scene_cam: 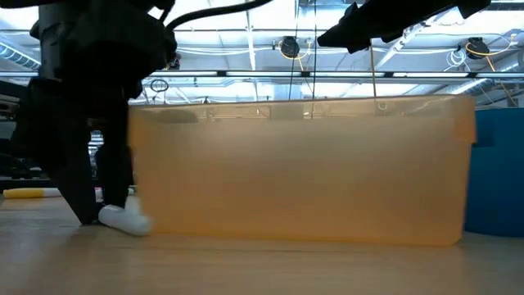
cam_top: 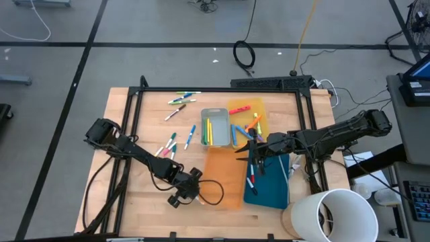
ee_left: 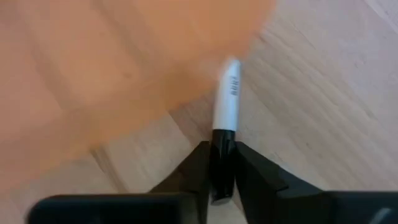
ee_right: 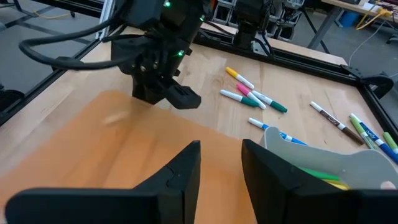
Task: Pick & Place Markers
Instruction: Put the white and black highlighter pen into the blue bin
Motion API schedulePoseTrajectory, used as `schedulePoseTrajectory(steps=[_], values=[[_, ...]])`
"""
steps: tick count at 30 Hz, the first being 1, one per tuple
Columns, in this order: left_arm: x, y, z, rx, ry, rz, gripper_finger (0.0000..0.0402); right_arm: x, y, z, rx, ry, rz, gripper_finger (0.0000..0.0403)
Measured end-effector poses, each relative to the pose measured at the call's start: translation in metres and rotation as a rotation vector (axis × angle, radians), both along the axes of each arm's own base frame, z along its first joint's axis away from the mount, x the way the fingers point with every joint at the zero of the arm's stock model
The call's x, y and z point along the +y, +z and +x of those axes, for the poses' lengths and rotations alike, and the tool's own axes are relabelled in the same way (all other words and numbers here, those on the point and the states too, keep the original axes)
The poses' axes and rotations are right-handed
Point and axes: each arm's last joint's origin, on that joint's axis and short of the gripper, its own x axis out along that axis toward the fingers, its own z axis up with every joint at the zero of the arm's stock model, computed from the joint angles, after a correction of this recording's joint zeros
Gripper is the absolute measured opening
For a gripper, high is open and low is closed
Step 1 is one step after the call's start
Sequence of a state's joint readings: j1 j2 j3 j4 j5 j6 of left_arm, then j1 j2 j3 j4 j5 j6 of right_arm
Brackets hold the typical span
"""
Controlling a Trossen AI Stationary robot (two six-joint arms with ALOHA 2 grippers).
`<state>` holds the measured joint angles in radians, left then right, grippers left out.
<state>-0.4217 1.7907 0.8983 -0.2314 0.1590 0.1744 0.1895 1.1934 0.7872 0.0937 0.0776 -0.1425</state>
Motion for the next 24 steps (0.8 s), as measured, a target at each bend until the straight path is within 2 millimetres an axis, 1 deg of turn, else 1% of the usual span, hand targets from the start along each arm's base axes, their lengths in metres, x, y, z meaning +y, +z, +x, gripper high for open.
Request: schedulePoseTrajectory(steps=[2,6,8,10,13,16,19,21,24], values=[[-0.003,0.001,-0.004,0.022,0.022,-0.001,0.0038,0.0,0.0,0.0,0.0,0.0,0.0,0.0105],[-0.004,0.009,-0.014,0.12,0.144,-0.034,0.0036,0.0,0.0,0.0,0.0,0.0,0.0,0.0105],[-0.004,0.015,-0.023,0.16,0.187,-0.01,0.0036,0.0,0.0,0.0,-0.004,0.0,0.001,0.0105],[-0.005,0.022,-0.033,0.178,0.193,0.021,0.0036,0.0,0.0,0.0,-0.004,0.0,0.001,0.0105],[-0.002,0.04,-0.045,0.146,0.237,0.099,0.0036,0.0,0.0,0.0,-0.004,0.0,0.001,0.0105],[0.005,0.062,-0.052,0.032,0.292,0.155,0.0036,0.0,0.0,0.0,-0.005,0.0,0.001,0.0105],[0.015,0.083,-0.057,-0.18,0.279,0.158,0.0036,0.0,0.001,0.0,-0.006,-0.002,0.0,0.0105],[0.026,0.089,-0.06,-0.332,0.251,0.128,0.0036,0.0,0.001,0.0,-0.009,-0.005,-0.001,0.0105],[0.052,0.09,-0.062,-0.62,0.248,0.083,0.0036,-0.001,0.003,0.002,-0.038,-0.008,-0.003,0.0105]])
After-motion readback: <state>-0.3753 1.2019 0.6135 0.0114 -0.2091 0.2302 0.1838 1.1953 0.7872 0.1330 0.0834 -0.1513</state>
